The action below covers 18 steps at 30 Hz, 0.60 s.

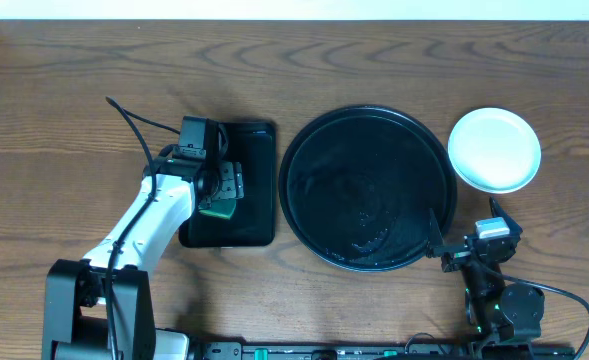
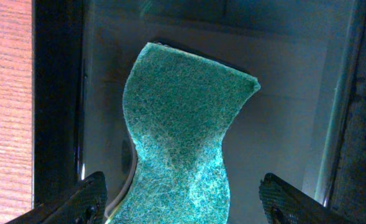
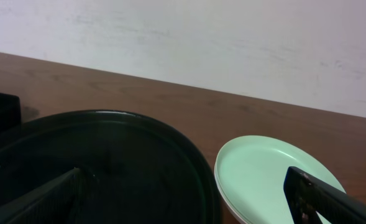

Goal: Clean dirty plates on tray and stack at the side
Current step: 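Open the left gripper to release the sponge on the black tray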

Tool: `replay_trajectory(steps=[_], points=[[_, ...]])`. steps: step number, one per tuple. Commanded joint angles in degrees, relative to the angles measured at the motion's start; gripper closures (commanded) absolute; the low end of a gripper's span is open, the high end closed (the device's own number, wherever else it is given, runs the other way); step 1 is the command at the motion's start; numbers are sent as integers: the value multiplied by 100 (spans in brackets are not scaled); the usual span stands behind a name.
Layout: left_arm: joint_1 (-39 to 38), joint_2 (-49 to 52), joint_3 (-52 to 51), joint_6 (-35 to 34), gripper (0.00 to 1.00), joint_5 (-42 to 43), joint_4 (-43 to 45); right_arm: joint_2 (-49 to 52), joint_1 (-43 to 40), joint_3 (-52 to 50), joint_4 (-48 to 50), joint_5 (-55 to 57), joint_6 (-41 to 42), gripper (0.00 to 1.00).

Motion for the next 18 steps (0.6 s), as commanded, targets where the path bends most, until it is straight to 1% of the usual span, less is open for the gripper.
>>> replay_trajectory(steps=[1, 10, 14, 18], points=[[9, 55, -66, 66, 21, -31, -9, -37, 33, -7, -26, 55, -81, 1], [9, -219, -66, 66, 21, -31, -9, -37, 33, -7, -26, 55, -81, 1], [9, -680, -66, 66, 21, -31, -9, -37, 33, -7, -26, 55, -81, 1], [9, -1547, -66, 66, 21, -31, -9, -37, 33, -7, -26, 55, -81, 1]])
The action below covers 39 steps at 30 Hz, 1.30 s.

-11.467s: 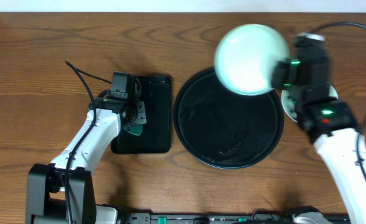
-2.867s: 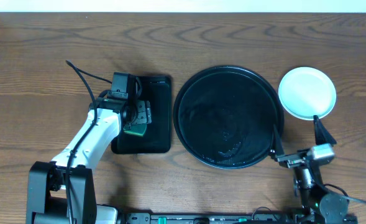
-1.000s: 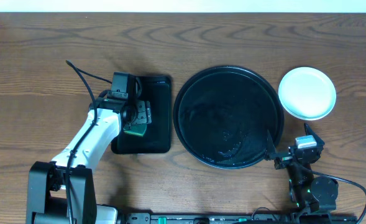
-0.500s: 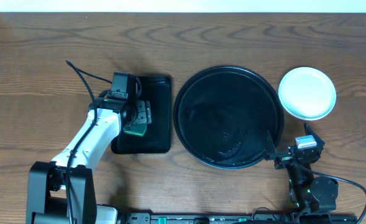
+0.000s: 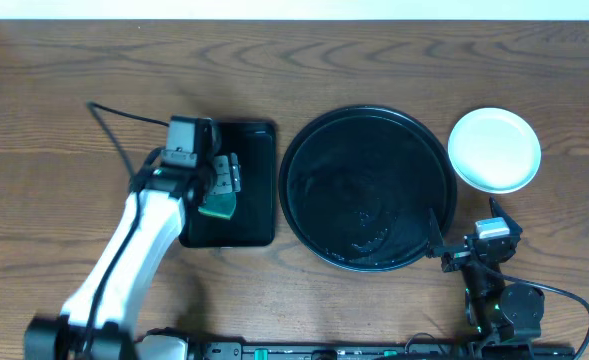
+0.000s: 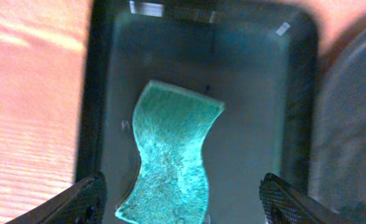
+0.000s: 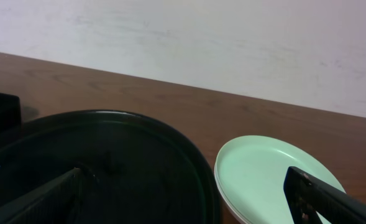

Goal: Clean dirty plates on tray and stack at the side

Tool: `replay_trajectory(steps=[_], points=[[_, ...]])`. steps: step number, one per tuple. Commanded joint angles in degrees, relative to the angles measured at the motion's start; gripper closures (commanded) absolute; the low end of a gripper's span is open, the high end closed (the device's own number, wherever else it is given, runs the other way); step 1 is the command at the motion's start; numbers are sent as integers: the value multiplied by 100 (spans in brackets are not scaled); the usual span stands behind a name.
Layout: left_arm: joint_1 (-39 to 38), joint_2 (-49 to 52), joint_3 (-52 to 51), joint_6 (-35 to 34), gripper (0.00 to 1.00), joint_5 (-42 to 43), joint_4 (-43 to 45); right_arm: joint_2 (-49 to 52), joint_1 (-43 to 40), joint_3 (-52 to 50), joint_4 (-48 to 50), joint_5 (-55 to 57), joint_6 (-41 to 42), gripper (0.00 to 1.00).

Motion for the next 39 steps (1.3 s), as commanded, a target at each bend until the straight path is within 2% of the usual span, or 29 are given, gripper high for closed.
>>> replay_trajectory(steps=[1, 13, 18, 25, 31, 39], points=[[9, -866, -61, 68, 21, -35, -2, -35, 33, -7, -26, 55, -79, 1], [17, -3495, -61, 70, 21, -278, -7, -28, 33, -7, -26, 55, -79, 1], [31, -4017, -61, 70, 21, -295, -199, -28, 33, -7, -26, 55, -79, 1], [44, -4172, -144, 68, 21, -293, -551, -28, 33, -7, -26, 57, -79, 1], [201, -4994, -479, 68, 21, -291, -592, -28, 33, -7, -26, 55, -79, 1], [468, -6905, -1364, 68, 21, -291, -588, -28, 33, -7, -26, 55, -79, 1]])
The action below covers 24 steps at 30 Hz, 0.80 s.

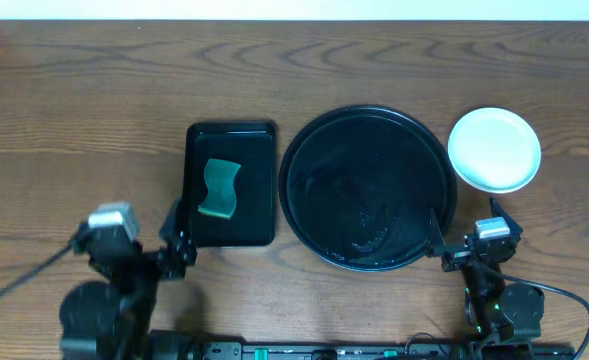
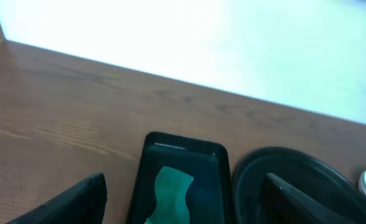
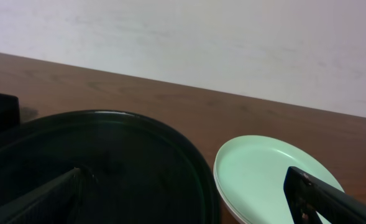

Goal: Clean dirty plates on tray and stack at the side

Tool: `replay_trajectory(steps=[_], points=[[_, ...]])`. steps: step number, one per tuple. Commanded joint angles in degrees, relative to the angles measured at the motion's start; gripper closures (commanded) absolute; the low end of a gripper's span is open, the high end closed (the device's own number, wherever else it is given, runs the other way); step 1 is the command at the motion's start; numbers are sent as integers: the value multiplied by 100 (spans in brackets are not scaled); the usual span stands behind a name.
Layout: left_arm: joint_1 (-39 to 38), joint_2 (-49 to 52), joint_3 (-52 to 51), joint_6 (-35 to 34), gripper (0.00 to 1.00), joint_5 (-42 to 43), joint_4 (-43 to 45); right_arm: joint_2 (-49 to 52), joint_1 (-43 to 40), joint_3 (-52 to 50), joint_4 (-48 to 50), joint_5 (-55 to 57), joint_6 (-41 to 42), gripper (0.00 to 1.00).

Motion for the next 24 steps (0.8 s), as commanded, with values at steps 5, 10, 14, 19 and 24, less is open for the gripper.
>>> replay_trajectory(steps=[5, 10, 14, 19, 24], points=[[111, -1381, -730, 66, 21, -94, 11, -31, 33, -7, -26, 50, -79, 1], [111, -1714, -1008, -2, 21, -70, 13, -31, 33, -7, -26, 50, -79, 1], [111, -1738, -1104, -2, 21, -4, 140, -31, 33, -7, -26, 50, -79, 1], [111, -1738, -1394, -35, 21, 15, 1556, -31, 33, -7, -26, 50, -79, 1], [111, -1738, -1888, -461, 21, 15, 3565, -31, 33, -7, -26, 50, -81, 1]])
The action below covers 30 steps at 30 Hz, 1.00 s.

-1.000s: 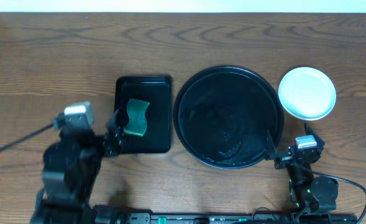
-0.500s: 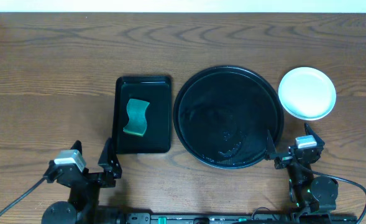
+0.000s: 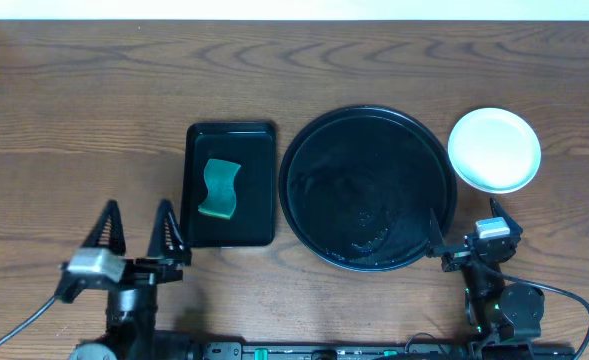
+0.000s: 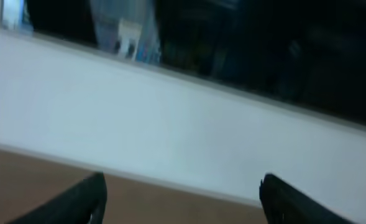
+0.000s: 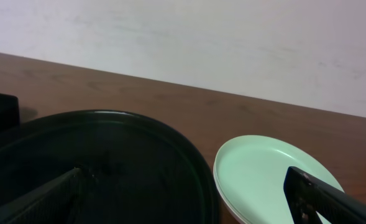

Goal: Clean dirty plates on tray and stack at the side

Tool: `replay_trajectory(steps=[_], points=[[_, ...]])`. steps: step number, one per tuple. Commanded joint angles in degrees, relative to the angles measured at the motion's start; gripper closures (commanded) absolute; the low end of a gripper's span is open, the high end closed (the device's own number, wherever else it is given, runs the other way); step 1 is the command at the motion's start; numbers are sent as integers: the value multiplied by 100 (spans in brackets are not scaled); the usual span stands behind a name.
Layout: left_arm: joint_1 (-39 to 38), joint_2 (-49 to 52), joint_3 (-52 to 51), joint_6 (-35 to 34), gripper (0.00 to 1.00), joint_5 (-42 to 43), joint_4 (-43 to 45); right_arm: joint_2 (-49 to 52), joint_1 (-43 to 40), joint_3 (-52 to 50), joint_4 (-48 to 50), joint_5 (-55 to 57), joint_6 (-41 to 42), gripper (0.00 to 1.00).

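Observation:
The round black tray (image 3: pixel 366 187) holds no plates, only wet glints. To its right, pale plates (image 3: pixel 494 150) sit stacked on the table, and the right wrist view shows the plates (image 5: pixel 276 174) beside the round tray (image 5: pixel 108 162). A green sponge (image 3: pixel 219 188) lies in the small rectangular black tray (image 3: pixel 256 190). My left gripper (image 3: pixel 136 228) is open near the front edge, left of centre. In its own view the left gripper (image 4: pixel 183 202) faces a blurred wall with nothing between the fingers. My right gripper (image 3: pixel 466 225) is open and empty at the front right, and the right gripper (image 5: pixel 186 199) points at tray and plates.
The brown wooden table (image 3: pixel 74 120) stretches left of the small tray. A pale wall (image 5: pixel 183 37) runs behind the table's far edge. Cables trail from both arm bases at the front edge.
My left arm has drawn further back towards the front edge. Its camera now faces the wall, and the sponge tray has left its view. The right arm and the plates have not moved.
My left gripper was open low over the sponge in the small tray. Then it stood higher above the tray. After that it was back near the table's front, now further back still. The sponge stayed in its tray, the plates stacked at the right.

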Motion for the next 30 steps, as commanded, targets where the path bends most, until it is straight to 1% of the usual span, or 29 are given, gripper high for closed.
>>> replay_trajectory(steps=[1, 5, 7, 9, 12, 21, 27, 30], points=[[35, -48, -341, -369, 21, 7, 933, -31, 33, -7, -26, 46, -79, 1], [35, -48, -837, -496, 21, 7, 2192, -31, 33, -7, -26, 46, -79, 1], [35, -48, -1088, -496, 21, 7, 2581, -31, 33, -7, -26, 46, -79, 1], [35, -48, -1340, -522, 21, 7, 2806, -31, 33, -7, -26, 46, -79, 1], [35, -48, -1729, -625, 21, 4, 2922, -31, 33, -7, -26, 46, -79, 1], [35, -48, -2492, -623, 21, 2, 2918, -31, 33, -7, -26, 48, -79, 1], [90, -48, -2487, -599, 21, -13, 2133, -31, 33, -7, -26, 46, -79, 1], [201, -48, -2487, -601, 21, 11, 1606, -31, 33, -7, -26, 46, -79, 1]])
